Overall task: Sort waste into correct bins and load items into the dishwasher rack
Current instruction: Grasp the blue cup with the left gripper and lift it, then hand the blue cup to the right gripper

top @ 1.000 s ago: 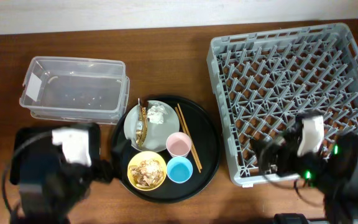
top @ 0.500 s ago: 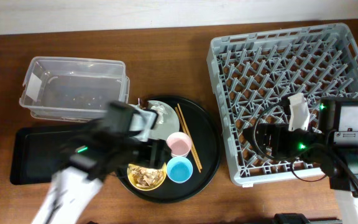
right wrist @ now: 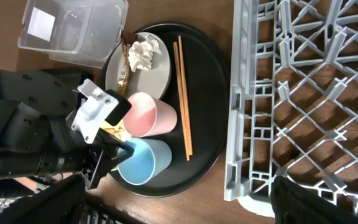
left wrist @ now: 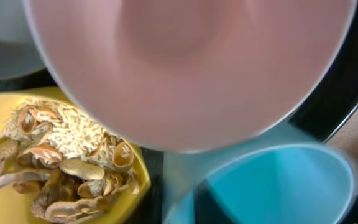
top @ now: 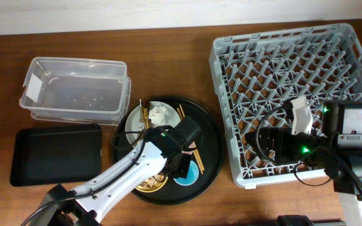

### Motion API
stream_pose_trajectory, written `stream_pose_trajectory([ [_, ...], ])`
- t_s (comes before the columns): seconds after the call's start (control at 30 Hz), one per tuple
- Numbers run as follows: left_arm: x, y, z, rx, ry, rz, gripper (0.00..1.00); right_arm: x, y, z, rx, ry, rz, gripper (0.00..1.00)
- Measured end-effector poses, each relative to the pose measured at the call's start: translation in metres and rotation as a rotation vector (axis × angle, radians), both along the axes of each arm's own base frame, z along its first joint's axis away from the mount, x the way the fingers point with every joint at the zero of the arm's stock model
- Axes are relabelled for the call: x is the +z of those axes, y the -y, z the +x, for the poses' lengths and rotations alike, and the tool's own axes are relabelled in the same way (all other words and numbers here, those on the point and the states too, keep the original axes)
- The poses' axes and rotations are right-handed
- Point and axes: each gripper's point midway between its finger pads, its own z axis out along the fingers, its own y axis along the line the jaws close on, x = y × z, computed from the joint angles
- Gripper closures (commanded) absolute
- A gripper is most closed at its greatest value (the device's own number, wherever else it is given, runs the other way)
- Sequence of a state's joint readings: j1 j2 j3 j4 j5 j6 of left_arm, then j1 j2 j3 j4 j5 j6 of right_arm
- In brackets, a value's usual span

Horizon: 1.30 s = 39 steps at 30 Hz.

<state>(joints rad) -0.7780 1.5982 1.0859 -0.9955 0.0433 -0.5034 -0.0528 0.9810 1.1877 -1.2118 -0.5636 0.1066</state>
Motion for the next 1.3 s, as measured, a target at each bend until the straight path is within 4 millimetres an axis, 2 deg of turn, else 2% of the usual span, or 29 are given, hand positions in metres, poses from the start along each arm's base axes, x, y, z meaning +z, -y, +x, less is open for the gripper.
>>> stream_pose_trajectory([
  [0.13, 0.000, -0.004, -0.003, 0.011, -0.012, 0.015, 1.00, 0.000, 0.000, 0.000, 0.000, 0.000, 0.000, 0.06],
  [0.27, 0.002, -0.001, -0.017, -0.015, -0.082, -0.011, 1.00, 0.000, 0.000, 0.000, 0.000, 0.000, 0.000, 0.05],
  [0.37, 0.023, 0.016, -0.024, -0.083, -0.108, -0.141, 1.00, 0.001, 0.000, 0.001, 0.000, 0.006, 0.000, 0.06],
  [0.4, 0.037, 0.022, -0.020, -0.095, -0.092, -0.198, 1.00, 0.001, 0.000, 0.002, 0.000, 0.013, -0.001, 0.07],
  [0.5, 0.102, 0.032, 0.008, -0.089, 0.053, -0.413, 1.00, 0.003, -0.001, 0.003, 0.007, 0.022, 0.004, 0.11],
  [0.57, 0.156, 0.027, 0.035, -0.069, 0.200, -0.588, 1.00, 0.008, -0.009, 0.001, 0.060, 0.045, 0.034, 0.14],
  [0.63, 0.198, 0.016, 0.051, -0.054, 0.308, -0.727, 1.00, 0.018, -0.023, -0.004, 0.157, 0.090, 0.093, 0.16],
  [0.73, 0.230, 0.005, 0.058, -0.070, 0.345, -0.891, 1.00, 0.038, -0.048, -0.011, 0.310, 0.182, 0.188, 0.16],
  [0.77, 0.239, 0.004, 0.059, -0.095, 0.342, -0.956, 1.00, 0.052, -0.071, -0.019, 0.441, 0.252, 0.241, 0.13],
  [0.8, 0.250, 0.008, 0.053, -0.143, 0.303, -1.060, 1.00, 0.060, -0.084, -0.027, 0.516, 0.281, 0.272, 0.12],
  [0.93, 0.266, 0.017, 0.037, -0.255, 0.240, -1.206, 1.00, 0.093, -0.117, -0.032, 0.679, 0.459, 0.325, 0.07],
  [1.07, 0.280, 0.021, 0.022, -0.342, 0.200, -1.307, 1.00, 0.113, -0.129, -0.032, 0.719, 0.534, 0.367, 0.09],
  [1.2, 0.288, 0.021, 0.014, -0.390, 0.187, -1.359, 1.00, 0.111, -0.142, -0.034, 0.757, 0.492, 0.410, 0.23],
  [1.3, 0.288, 0.020, 0.016, -0.390, 0.194, -1.360, 1.00, 0.110, -0.148, -0.037, 0.787, 0.467, 0.434, 0.40],
])
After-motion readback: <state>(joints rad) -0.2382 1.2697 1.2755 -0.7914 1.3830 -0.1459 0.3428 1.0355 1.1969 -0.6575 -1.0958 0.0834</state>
